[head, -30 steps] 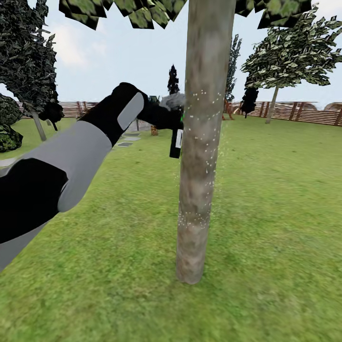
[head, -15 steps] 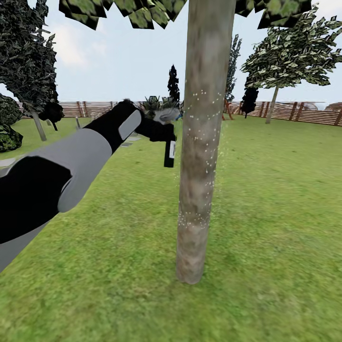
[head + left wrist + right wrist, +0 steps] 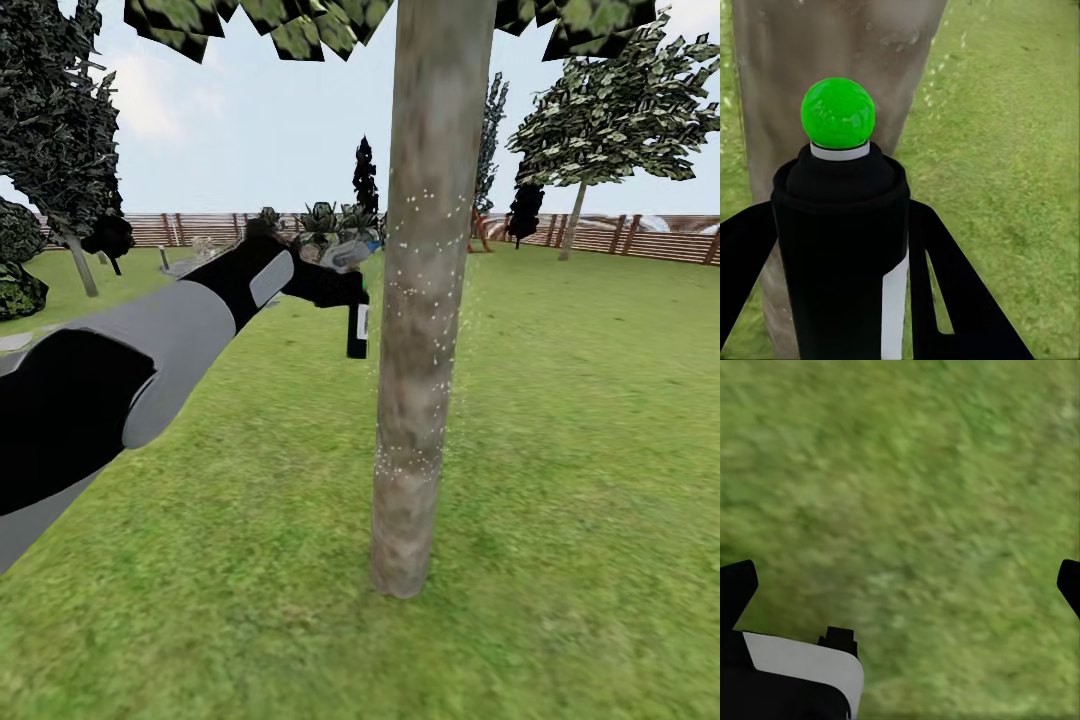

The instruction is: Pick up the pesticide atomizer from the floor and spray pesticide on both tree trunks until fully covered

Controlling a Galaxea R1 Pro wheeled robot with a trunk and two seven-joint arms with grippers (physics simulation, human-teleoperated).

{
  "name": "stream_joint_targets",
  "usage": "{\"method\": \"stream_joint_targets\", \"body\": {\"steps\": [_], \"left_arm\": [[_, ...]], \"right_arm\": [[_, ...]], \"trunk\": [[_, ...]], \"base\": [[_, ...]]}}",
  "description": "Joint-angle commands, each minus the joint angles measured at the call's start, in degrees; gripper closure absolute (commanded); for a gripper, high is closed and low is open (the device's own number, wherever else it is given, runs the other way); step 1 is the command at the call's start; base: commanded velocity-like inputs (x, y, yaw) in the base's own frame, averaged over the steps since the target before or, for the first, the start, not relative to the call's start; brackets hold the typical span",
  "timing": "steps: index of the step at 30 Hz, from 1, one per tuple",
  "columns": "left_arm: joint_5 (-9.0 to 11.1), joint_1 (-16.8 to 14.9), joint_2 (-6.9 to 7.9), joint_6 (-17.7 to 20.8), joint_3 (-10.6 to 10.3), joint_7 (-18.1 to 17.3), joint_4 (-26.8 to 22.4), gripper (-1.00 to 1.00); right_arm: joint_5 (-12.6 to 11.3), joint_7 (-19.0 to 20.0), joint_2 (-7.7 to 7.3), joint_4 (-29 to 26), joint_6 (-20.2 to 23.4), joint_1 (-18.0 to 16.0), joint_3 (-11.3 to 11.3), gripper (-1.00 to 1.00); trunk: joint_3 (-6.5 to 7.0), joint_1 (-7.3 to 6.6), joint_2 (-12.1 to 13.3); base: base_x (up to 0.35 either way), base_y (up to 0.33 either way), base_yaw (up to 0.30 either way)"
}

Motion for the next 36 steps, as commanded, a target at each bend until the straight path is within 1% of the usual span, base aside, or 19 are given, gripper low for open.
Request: {"method": "stream_joint_targets", "body": {"steps": [1, 6, 9, 11, 12, 13, 15, 18, 22, 23, 24, 25, 26, 27, 32, 34, 36], "left_arm": [[0.27, -0.01, -0.01, -0.86, 0.38, -0.03, 0.79, 1.00], [0.21, 0.06, -0.01, -1.84, 0.24, -0.28, 3.37, 1.00], [0.25, 0.51, -0.01, -1.91, 0.05, -1.05, 2.94, 1.00], [0.26, 0.59, -0.01, -1.92, 0.01, -4.06, 1.30, 1.00], [0.26, 0.61, -0.01, -1.74, -0.02, -8.13, -1.46, 1.00], [0.26, 0.61, -0.01, -1.70, -0.01, -9.08, -2.06, 1.00], [0.26, 0.65, -0.01, -1.67, 0.09, -9.79, -2.15, 1.00], [0.26, 1.18, -0.01, -1.70, 0.13, -9.75, -1.82, 1.00], [0.17, 4.08, -0.01, -1.90, 0.14, -9.35, 0.42, 1.00], [-0.26, 4.43, -0.01, -1.94, 0.14, -8.85, 0.93, 1.00], [-1.26, 4.67, -0.01, -1.99, 0.14, -8.11, 1.69, 1.00], [-3.45, 5.18, -0.01, -2.27, 0.14, -7.24, 2.60, 1.00], [-4.39, 5.83, -0.01, -3.20, 0.13, -6.95, 2.91, 1.00], [-4.86, 6.37, -0.01, -4.11, 0.09, -6.81, 3.07, 1.00], [-5.35, 7.17, -0.01, -6.97, 0.06, -7.16, 3.16, 1.00], [-5.36, 8.52, -0.01, -7.76, 0.08, -7.18, 3.18, 1.00], [-5.43, 10.70, -0.01, -10.01, 0.17, -6.93, 3.34, 1.00]], "right_arm": [[0.00, 0.00, 0.00, 0.00, 0.00, -0.01, 0.00, -1.00], [0.00, 0.00, 0.00, 0.00, 0.00, -0.02, 0.00, -1.00], [0.00, 0.00, 0.00, 0.00, 0.00, -0.03, 0.00, -1.00], [0.00, 0.00, 0.00, 0.00, 0.00, -0.02, 0.00, -1.00], [0.00, 0.00, 0.00, 0.00, 0.00, -0.01, 0.00, -1.00], [0.00, 0.00, 0.00, 0.00, 0.00, -0.01, 0.00, -1.00], [0.00, 0.00, 0.00, 0.00, 0.00, -0.02, 0.01, -1.00], [0.00, 0.00, 0.00, 0.00, 0.00, 0.00, 0.00, -1.00], [0.00, 0.00, 0.00, 0.00, 0.00, -0.01, 0.00, -1.00], [0.00, 0.00, 0.00, 0.00, 0.00, -0.01, 0.00, -1.00], [0.00, 0.00, 0.00, 0.00, 0.00, 0.00, 0.00, -1.00], [0.00, 0.00, 0.00, 0.00, 0.00, 0.00, 0.00, -1.00], [0.00, 0.00, 0.00, 0.00, 0.00, 0.00, 0.00, -1.00], [0.00, 0.00, 0.00, 0.00, 0.00, 0.00, 0.00, -1.00], [0.00, 0.00, 0.00, 0.00, 0.00, 0.00, 0.08, -1.00], [0.00, 0.00, 0.05, 0.00, -0.01, 0.00, 0.08, -1.00], [0.00, 0.00, 0.08, 0.00, -0.03, 0.00, 0.09, -1.00]], "trunk": [[0.01, 0.00, -0.01], [0.01, 0.00, -0.01], [0.01, 0.00, -0.01], [0.01, 0.00, -0.01], [0.01, 0.00, -0.01], [0.01, 0.00, -0.01], [0.01, 0.00, -0.01], [0.01, 0.00, -0.01], [0.01, 0.00, -0.01], [0.01, 0.00, -0.01], [0.01, 0.00, -0.01], [0.01, 0.00, -0.01], [0.01, 0.00, -0.01], [0.01, 0.00, -0.01], [0.01, 0.00, -0.01], [0.01, 0.00, -0.01], [0.01, 0.00, -0.01]], "base": [[0.000, 0.000, 0.000], [0.000, 0.000, 0.000], [0.000, 0.000, 0.000], [0.000, 0.000, 0.000], [0.000, 0.000, 0.000], [0.000, 0.000, 0.000], [0.000, 0.000, 0.000], [0.000, 0.000, 0.000], [0.000, 0.000, 0.000], [0.000, 0.000, 0.000], [0.000, 0.000, 0.000], [0.000, 0.000, 0.000], [0.000, 0.000, 0.000], [0.000, 0.000, 0.000], [0.000, 0.000, 0.000], [0.000, 0.000, 0.000], [0.000, 0.000, 0.000]]}}
